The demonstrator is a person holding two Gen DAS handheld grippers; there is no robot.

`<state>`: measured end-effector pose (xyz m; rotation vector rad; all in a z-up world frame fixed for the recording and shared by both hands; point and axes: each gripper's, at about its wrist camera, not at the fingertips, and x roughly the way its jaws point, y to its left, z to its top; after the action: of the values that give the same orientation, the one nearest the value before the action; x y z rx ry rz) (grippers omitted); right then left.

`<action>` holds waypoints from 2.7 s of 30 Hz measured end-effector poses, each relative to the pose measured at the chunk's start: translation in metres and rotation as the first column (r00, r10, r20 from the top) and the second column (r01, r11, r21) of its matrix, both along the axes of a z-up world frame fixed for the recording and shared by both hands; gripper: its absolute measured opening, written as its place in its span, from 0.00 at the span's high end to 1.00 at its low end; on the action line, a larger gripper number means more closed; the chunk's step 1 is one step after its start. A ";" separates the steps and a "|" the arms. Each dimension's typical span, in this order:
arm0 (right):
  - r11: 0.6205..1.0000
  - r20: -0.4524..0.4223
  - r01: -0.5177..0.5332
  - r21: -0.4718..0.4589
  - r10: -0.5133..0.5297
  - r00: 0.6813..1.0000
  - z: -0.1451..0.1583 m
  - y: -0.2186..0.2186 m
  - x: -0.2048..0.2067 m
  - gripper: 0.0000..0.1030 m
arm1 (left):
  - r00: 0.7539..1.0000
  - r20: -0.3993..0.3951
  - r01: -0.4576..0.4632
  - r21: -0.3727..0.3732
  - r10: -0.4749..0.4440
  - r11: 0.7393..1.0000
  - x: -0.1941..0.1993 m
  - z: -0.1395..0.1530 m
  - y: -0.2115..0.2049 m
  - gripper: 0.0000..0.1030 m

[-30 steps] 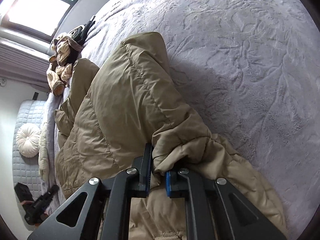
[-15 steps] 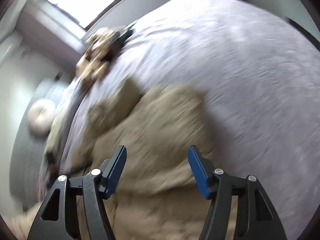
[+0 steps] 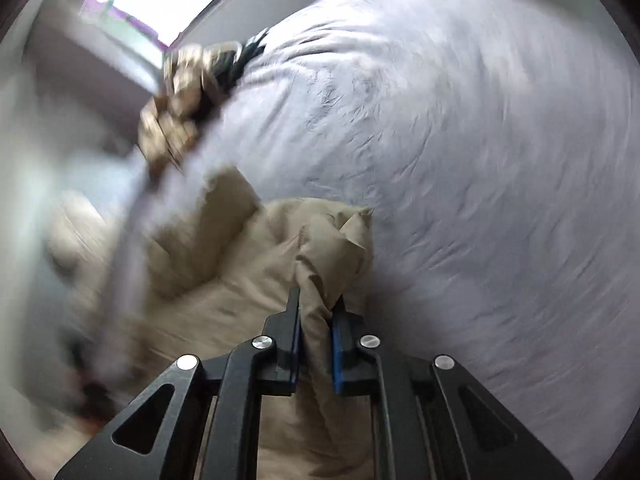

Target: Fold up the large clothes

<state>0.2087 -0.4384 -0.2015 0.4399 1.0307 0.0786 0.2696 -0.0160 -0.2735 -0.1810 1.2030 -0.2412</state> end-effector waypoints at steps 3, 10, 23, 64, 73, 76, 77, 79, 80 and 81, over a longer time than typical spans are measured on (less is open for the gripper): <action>0.967 -0.026 -0.089 -0.238 0.085 0.996 -0.010 0.017 0.000 0.90 | 1.000 -0.001 0.001 0.012 -0.001 1.000 0.000 -0.003 -0.006 0.87; 0.958 -0.078 -0.052 -0.280 0.031 0.996 -0.043 0.000 0.002 0.87 | 0.999 -0.002 0.036 0.022 -0.036 0.999 0.003 -0.004 -0.023 0.87; 0.987 -0.073 -0.067 -0.146 0.057 0.996 -0.009 0.016 -0.064 0.78 | 1.000 -0.008 0.017 0.012 -0.017 1.000 -0.001 0.003 -0.017 0.87; 0.998 -0.116 0.006 -0.064 -0.013 0.993 0.006 0.023 -0.111 0.51 | 1.000 0.018 -0.022 0.155 0.019 0.988 -0.082 0.041 -0.015 0.59; 0.999 -0.123 0.008 -0.031 -0.011 0.992 0.008 0.021 -0.132 0.47 | 0.994 0.042 -0.109 0.217 0.102 0.970 -0.110 0.052 -0.016 0.01; 1.000 -0.132 -0.002 -0.019 -0.001 0.991 0.008 0.023 -0.136 0.41 | 0.992 0.041 -0.123 0.230 0.117 0.965 -0.120 0.057 -0.017 0.01; 1.000 -0.129 -0.005 -0.017 0.002 0.992 0.009 0.024 -0.138 0.34 | 0.992 0.040 -0.125 0.231 0.119 0.965 -0.124 0.058 -0.018 0.01; 1.000 -0.118 -0.009 -0.022 0.006 0.993 0.013 0.027 -0.142 0.16 | 0.992 0.034 -0.127 0.244 0.122 0.962 -0.130 0.059 -0.019 0.01; 1.000 -0.100 -0.007 -0.026 0.005 0.995 0.016 0.030 -0.146 0.14 | 0.992 0.034 -0.129 0.253 0.125 0.959 -0.135 0.061 -0.019 0.01; 1.000 -0.089 -0.008 -0.028 0.005 0.996 0.019 0.032 -0.149 0.13 | 0.992 0.032 -0.129 0.269 0.125 0.955 -0.138 0.061 -0.020 0.01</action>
<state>0.0600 -0.4068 -0.1828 0.4171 1.1198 0.0506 0.1315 -0.0358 -0.2124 -0.0175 1.1920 0.0359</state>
